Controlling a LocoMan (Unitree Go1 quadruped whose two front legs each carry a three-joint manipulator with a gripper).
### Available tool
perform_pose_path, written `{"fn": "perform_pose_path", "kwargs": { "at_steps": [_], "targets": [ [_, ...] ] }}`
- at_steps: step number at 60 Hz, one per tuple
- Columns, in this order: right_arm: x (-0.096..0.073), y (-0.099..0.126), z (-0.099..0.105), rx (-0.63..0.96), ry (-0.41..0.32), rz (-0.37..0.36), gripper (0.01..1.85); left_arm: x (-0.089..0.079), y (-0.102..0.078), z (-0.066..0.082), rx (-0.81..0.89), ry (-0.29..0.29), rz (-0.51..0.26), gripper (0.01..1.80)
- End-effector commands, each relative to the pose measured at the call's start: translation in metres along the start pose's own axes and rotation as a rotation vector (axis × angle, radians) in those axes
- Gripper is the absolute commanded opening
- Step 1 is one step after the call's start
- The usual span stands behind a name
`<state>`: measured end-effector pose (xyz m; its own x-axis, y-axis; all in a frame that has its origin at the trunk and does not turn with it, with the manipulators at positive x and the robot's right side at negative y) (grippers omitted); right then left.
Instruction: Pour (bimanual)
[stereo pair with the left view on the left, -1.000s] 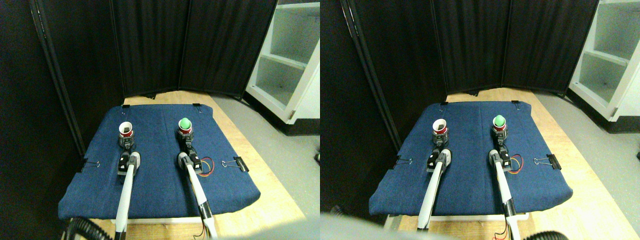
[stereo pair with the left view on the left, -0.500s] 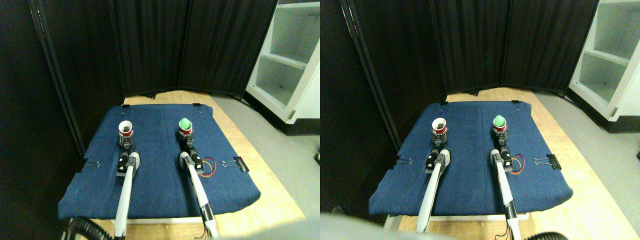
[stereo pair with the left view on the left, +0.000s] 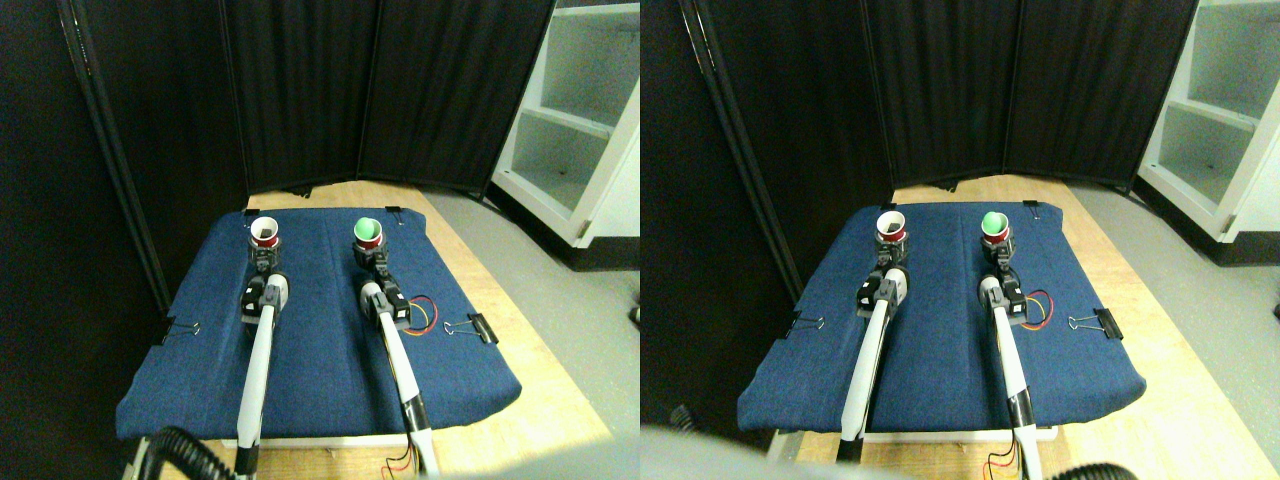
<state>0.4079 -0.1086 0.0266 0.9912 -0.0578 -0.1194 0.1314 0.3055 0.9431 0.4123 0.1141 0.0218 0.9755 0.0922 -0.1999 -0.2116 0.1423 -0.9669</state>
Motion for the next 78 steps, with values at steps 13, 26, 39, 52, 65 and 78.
{"fn": "perform_pose_path", "kwargs": {
  "at_steps": [13,26,39,52,65,78],
  "targets": [
    [0.003,0.026,0.011,-0.014,0.008,0.102,0.33,0.002,-0.017,-0.021,-0.009,0.03,-0.004,0.33],
    [0.007,0.045,0.018,-0.029,0.008,0.12,0.33,0.002,-0.026,-0.038,-0.012,0.061,-0.002,0.33],
    [0.012,0.058,0.02,-0.032,0.036,0.134,0.33,0.0,-0.033,-0.052,-0.01,0.089,0.003,0.33],
    [0.01,0.073,0.019,-0.053,0.019,0.114,0.33,-0.003,-0.041,-0.063,0.0,0.13,0.008,0.33],
    [0.01,0.084,0.014,-0.144,0.027,0.145,0.33,-0.005,-0.05,-0.074,-0.008,0.164,0.009,0.33],
    [0.01,0.096,0.006,-0.224,0.07,0.158,0.33,-0.008,-0.052,-0.083,-0.026,0.186,0.009,0.33]
  ]
}}
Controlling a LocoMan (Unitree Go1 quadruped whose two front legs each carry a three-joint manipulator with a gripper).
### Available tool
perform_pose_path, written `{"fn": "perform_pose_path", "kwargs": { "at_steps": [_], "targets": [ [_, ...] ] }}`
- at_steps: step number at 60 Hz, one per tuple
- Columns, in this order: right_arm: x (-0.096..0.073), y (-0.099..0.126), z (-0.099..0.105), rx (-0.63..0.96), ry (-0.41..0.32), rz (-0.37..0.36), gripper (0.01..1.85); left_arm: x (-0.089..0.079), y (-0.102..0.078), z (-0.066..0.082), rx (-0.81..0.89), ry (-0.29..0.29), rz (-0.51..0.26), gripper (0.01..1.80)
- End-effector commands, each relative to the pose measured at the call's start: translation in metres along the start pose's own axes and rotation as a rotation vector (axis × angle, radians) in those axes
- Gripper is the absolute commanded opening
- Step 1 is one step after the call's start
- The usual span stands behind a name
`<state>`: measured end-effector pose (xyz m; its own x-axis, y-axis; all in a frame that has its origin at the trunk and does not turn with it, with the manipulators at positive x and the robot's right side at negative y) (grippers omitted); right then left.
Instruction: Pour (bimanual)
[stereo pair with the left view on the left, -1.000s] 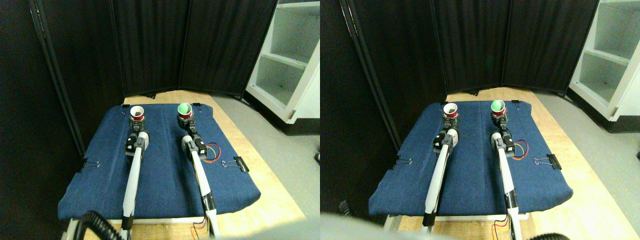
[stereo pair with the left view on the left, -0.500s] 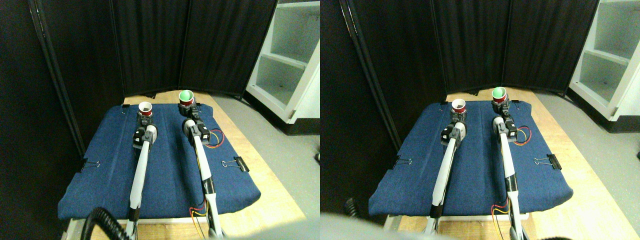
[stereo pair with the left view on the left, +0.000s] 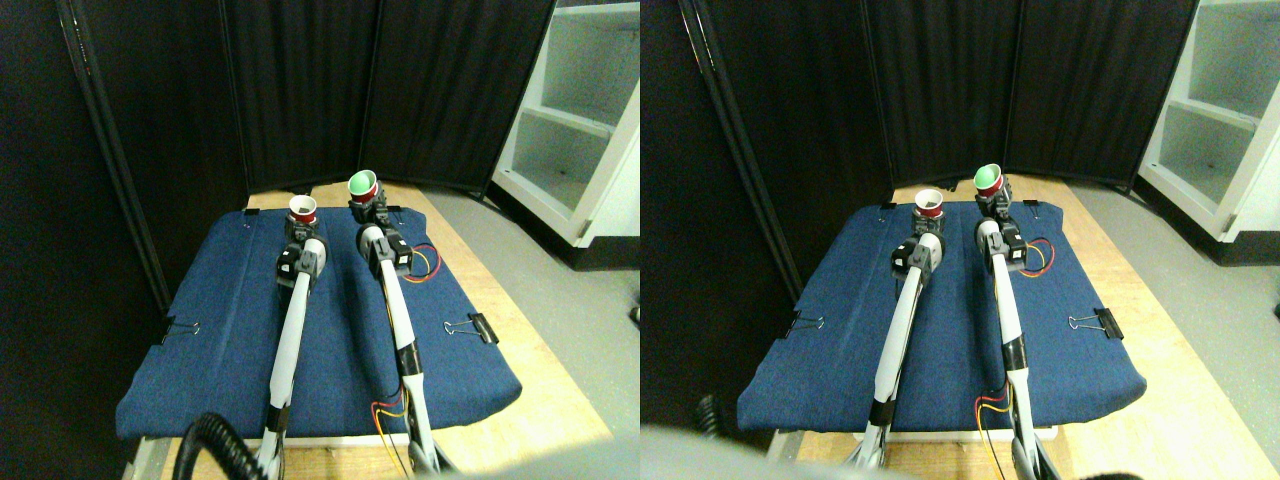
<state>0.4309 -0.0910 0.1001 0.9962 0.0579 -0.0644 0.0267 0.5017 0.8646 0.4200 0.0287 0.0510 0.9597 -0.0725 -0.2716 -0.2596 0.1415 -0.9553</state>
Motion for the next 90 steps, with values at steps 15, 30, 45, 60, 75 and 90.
{"fn": "perform_pose_path", "kwargs": {
  "at_steps": [15,30,45,60,75,90],
  "targets": [
    [0.009,0.027,0.006,-0.036,0.011,0.105,0.33,-0.004,-0.014,-0.009,-0.016,0.016,-0.037,0.33],
    [0.016,0.034,0.007,-0.06,0.038,0.122,0.33,0.0,-0.009,-0.011,-0.001,0.012,-0.031,0.33],
    [0.017,0.041,0.002,-0.139,0.067,0.098,0.33,0.0,-0.012,-0.014,-0.033,0.041,-0.036,0.33],
    [0.019,0.042,-0.004,-0.14,0.073,0.091,0.33,0.002,-0.019,-0.02,-0.012,0.06,-0.046,0.33],
    [0.018,0.046,-0.008,-0.24,0.087,0.121,0.33,0.004,-0.024,-0.027,-0.032,0.088,-0.032,0.33],
    [0.016,0.05,-0.006,-0.418,0.103,0.153,0.36,0.005,-0.021,-0.028,-0.033,0.081,-0.026,0.33]
  ]
}}
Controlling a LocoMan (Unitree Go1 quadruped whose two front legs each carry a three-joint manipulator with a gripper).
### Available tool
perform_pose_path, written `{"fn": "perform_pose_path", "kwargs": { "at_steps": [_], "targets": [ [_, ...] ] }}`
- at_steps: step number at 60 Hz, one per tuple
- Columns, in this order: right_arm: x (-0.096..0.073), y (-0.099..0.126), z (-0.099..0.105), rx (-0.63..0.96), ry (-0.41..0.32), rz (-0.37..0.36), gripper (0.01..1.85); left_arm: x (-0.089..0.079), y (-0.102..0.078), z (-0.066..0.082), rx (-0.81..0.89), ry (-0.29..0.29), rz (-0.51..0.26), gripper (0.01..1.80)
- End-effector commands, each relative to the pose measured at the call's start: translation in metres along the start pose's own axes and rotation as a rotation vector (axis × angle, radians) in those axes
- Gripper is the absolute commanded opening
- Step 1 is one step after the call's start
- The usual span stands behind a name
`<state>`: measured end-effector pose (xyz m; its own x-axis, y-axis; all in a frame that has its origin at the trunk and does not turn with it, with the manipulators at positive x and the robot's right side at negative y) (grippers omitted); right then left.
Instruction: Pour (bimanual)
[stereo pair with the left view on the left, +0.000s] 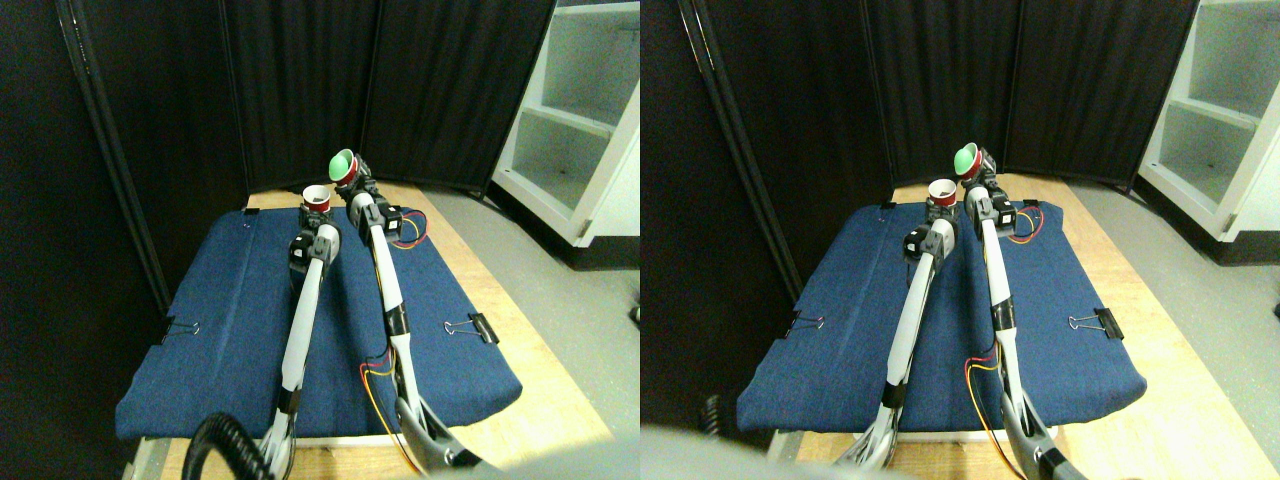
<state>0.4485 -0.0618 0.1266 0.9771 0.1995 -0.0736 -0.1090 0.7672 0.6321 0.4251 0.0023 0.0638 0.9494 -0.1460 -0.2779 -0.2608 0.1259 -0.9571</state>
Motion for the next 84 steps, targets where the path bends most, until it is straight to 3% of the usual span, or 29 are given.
{"fn": "perform_pose_path", "kwargs": {
  "at_steps": [1,24,31,62,84],
  "targets": [
    [-0.001,0.01,0.009,-0.059,-0.02,0.064,0.36,0.002,-0.004,-0.004,-0.013,0.006,-0.022,0.33],
    [-0.007,0.016,0.007,-0.075,-0.024,0.053,0.34,-0.003,-0.006,-0.001,0.244,0.103,-0.034,0.33],
    [-0.007,0.015,0.008,-0.068,-0.022,0.065,0.34,-0.005,-0.008,0.003,0.393,0.144,-0.048,0.33],
    [-0.016,0.015,0.013,-0.22,-0.016,0.08,0.34,-0.014,-0.011,0.001,0.297,0.119,-0.041,0.33],
    [-0.023,0.021,0.016,-0.379,0.021,0.142,0.33,-0.02,-0.012,-0.003,0.268,0.113,-0.037,0.33]
  ]
}}
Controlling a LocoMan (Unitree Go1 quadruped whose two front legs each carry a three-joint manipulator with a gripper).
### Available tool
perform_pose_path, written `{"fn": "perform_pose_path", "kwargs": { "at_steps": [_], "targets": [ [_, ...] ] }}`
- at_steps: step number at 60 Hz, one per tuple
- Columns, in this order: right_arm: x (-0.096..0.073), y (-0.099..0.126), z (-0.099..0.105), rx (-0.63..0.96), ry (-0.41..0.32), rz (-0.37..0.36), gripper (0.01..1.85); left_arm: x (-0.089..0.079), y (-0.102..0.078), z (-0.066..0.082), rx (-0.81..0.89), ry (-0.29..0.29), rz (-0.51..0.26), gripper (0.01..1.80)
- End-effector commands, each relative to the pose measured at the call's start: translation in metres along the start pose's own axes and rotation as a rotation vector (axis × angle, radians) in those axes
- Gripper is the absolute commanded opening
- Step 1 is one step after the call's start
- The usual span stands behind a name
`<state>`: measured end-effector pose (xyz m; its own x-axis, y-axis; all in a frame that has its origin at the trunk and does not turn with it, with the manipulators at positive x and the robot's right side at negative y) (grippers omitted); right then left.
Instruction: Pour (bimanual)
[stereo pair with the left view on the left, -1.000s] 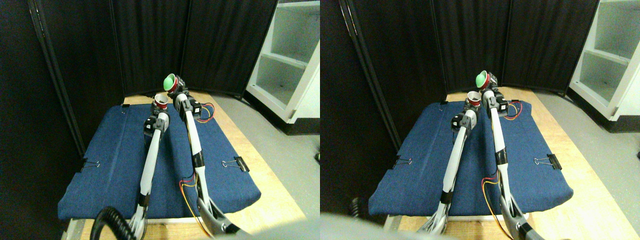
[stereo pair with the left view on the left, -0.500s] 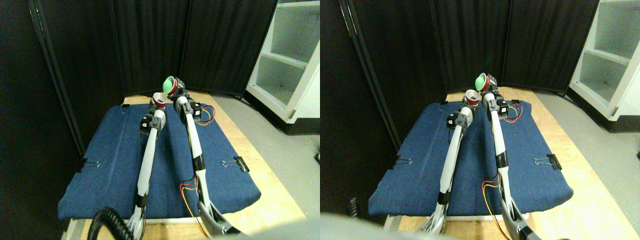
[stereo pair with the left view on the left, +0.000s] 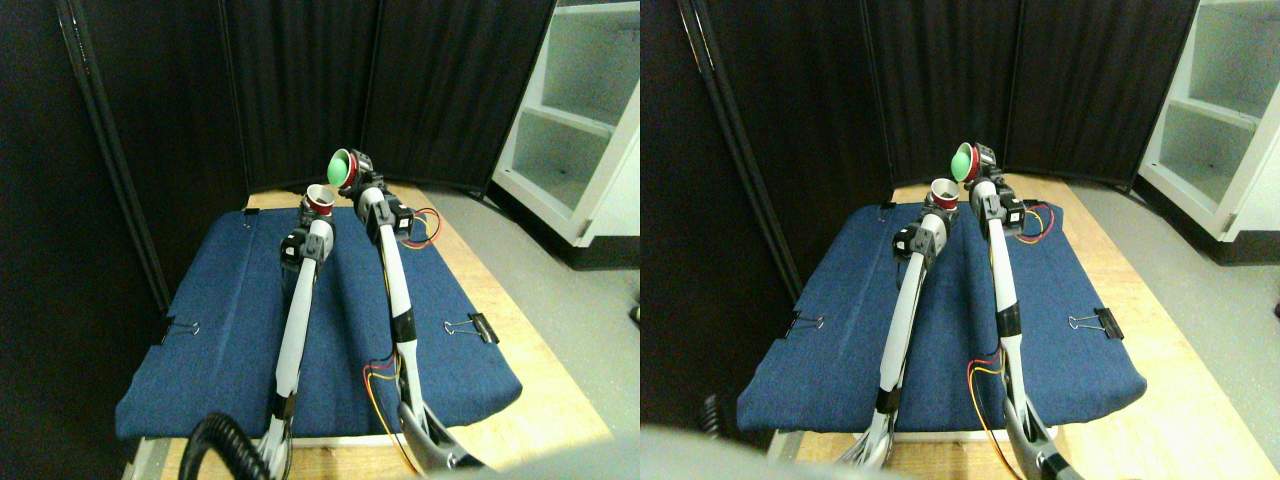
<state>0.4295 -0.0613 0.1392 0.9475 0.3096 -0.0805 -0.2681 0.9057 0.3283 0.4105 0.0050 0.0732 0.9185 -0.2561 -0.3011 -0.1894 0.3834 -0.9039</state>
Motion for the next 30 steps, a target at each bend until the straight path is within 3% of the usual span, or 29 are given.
{"fn": "perform_pose_path", "kwargs": {
  "at_steps": [1,9,30],
  "targets": [
    [-0.0043,0.0066,0.0132,-0.026,-0.047,0.037,0.33,-0.0036,-0.0083,-0.002,-0.006,-0.01,-0.037,0.33],
    [-0.008,0.0081,0.0126,-0.075,-0.032,0.012,0.33,-0.0056,-0.0099,-0.0043,-0.032,-0.006,-0.041,0.33],
    [-0.009,0.0048,0.0075,-0.199,0.001,0.033,0.33,-0.0098,-0.0137,-0.0079,-0.032,-0.01,-0.054,0.33]
  ]
}}
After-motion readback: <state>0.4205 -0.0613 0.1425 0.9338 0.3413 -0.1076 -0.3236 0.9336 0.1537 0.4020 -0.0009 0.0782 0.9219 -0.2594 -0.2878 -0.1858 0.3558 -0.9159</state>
